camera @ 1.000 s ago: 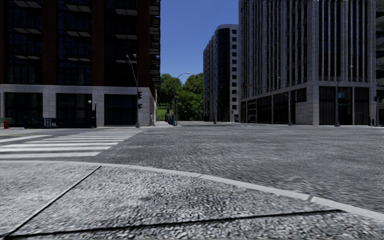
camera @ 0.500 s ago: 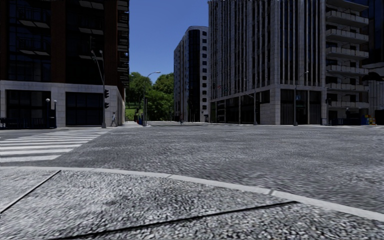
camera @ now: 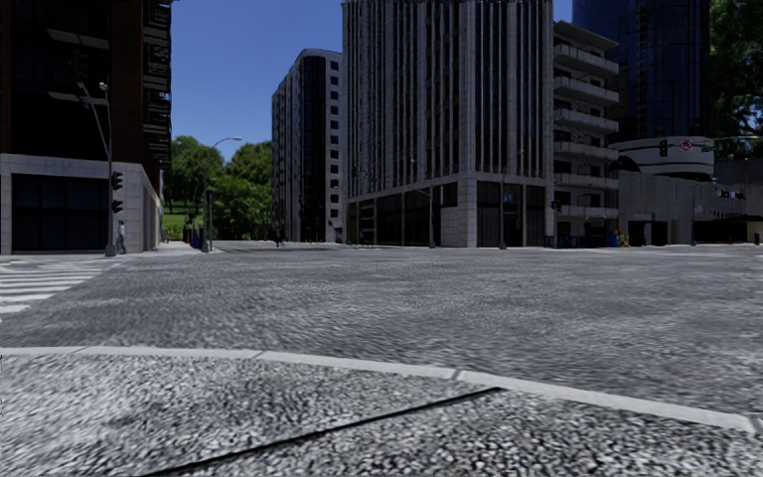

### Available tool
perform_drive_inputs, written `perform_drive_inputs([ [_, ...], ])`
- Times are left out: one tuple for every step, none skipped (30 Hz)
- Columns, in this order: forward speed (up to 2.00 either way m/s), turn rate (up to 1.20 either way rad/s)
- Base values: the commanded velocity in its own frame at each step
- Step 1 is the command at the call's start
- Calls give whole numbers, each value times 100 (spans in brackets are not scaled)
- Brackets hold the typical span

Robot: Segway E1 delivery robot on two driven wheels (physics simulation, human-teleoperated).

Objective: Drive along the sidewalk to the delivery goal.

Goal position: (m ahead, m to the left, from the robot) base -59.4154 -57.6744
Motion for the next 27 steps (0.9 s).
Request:
perform_drive_inputs([
  [0, -51],
  [0, -52],
  [0, -52],
  [0, -53],
  [0, -53],
  [0, -56],
  [0, -58],
  [0, -59],
  [0, -60],
  [0, -60],
  [0, -60],
  [0, -60],
  [0, -60],
  [0, -62],
  [0, -62],
  [0, -68],
  [0, -74],
  [0, -80],
  [0, -80],
  [0, -82],
  [0, -82],
  [0, -82],
  [0, -82],
  [0, -82],
  [0, -82],
  [0, -82],
  [0, -82],
])
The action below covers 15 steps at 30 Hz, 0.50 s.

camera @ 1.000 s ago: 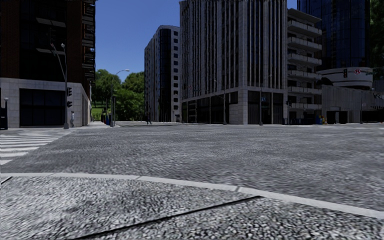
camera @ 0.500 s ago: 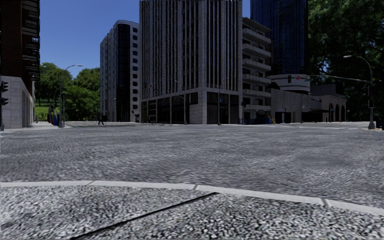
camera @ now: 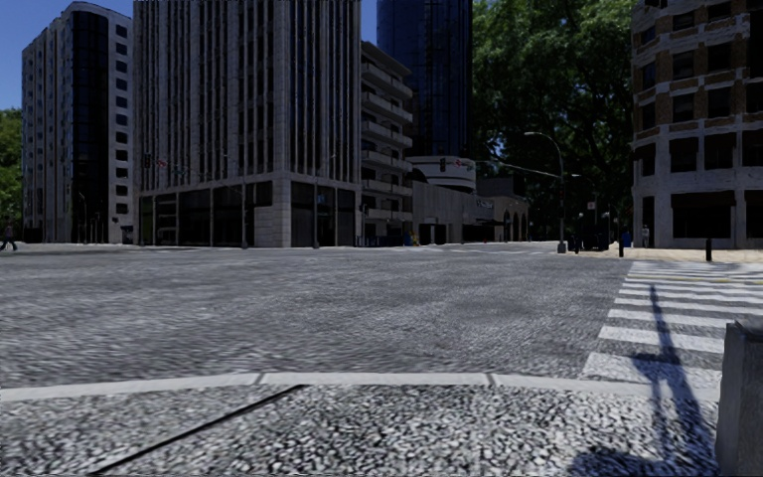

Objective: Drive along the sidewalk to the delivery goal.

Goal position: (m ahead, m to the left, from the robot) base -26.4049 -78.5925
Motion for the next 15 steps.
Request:
perform_drive_inputs([
  [0, -82],
  [0, -82],
  [0, -80],
  [0, -76],
  [0, -73],
  [0, -73],
  [0, -71],
  [0, -70],
  [0, -70],
  [0, -70],
  [0, -70],
  [0, -70],
  [0, -70],
  [0, -70],
  [0, -70],
])
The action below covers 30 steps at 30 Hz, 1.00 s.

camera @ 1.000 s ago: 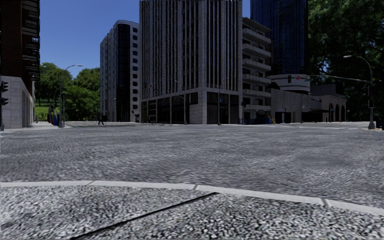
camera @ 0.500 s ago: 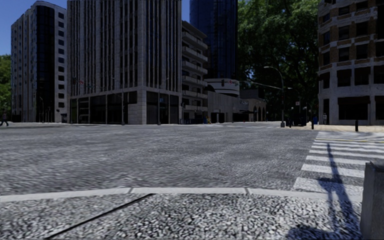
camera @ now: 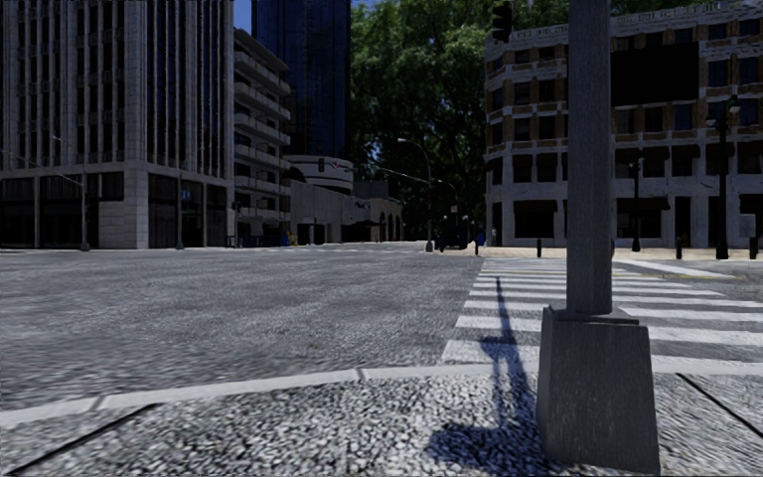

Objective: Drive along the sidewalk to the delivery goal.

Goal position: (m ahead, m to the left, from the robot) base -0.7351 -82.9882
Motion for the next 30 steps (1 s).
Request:
perform_drive_inputs([
  [0, -70],
  [0, -70],
  [0, -70],
  [0, -70],
  [0, -70],
  [0, -70],
  [0, -70],
  [0, -70],
  [0, -70],
  [0, -70],
  [0, -70],
  [0, -70],
  [0, -70],
  [0, -70],
  [0, -70],
  [0, -70],
  [0, -70],
  [0, -70],
  [0, -70],
  [0, -70],
  [0, -70],
  [0, -70],
  [0, -70],
  [0, -70],
  [0, -70],
  [0, -70],
  [0, -70],
  [0, -70],
  [0, -70],
  [0, -70],
])
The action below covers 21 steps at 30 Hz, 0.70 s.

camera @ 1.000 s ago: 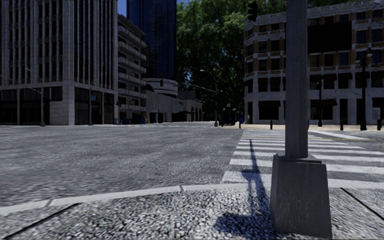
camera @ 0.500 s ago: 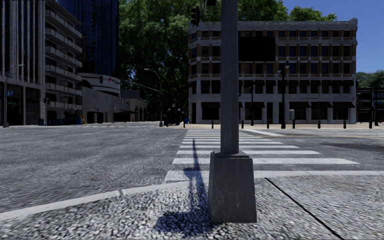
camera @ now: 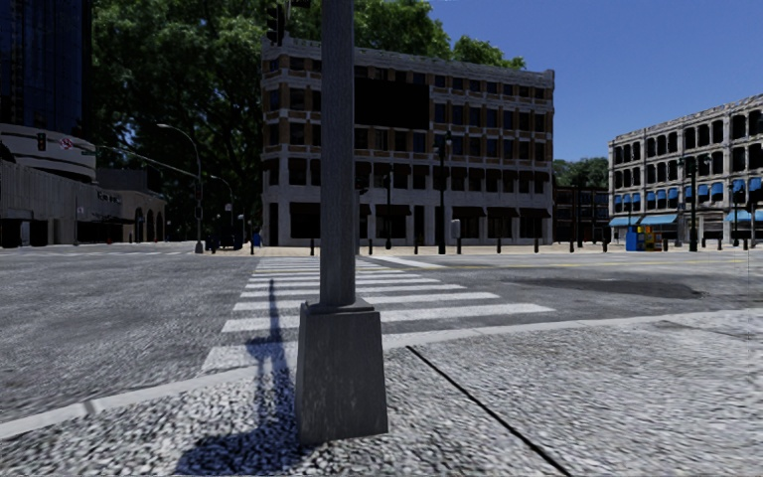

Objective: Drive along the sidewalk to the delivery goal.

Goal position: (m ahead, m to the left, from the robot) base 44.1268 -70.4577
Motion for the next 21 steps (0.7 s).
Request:
perform_drive_inputs([
  [0, -70],
  [0, -70],
  [0, -70],
  [0, -70],
  [0, -70],
  [0, -70],
  [0, -70],
  [0, -70],
  [0, -70],
  [0, -70],
  [0, -70],
  [0, -70],
  [0, -70],
  [0, -70],
  [0, -70],
  [0, -70],
  [0, -70],
  [0, -65],
  [0, -47],
  [0, -47],
  [0, -22],
])
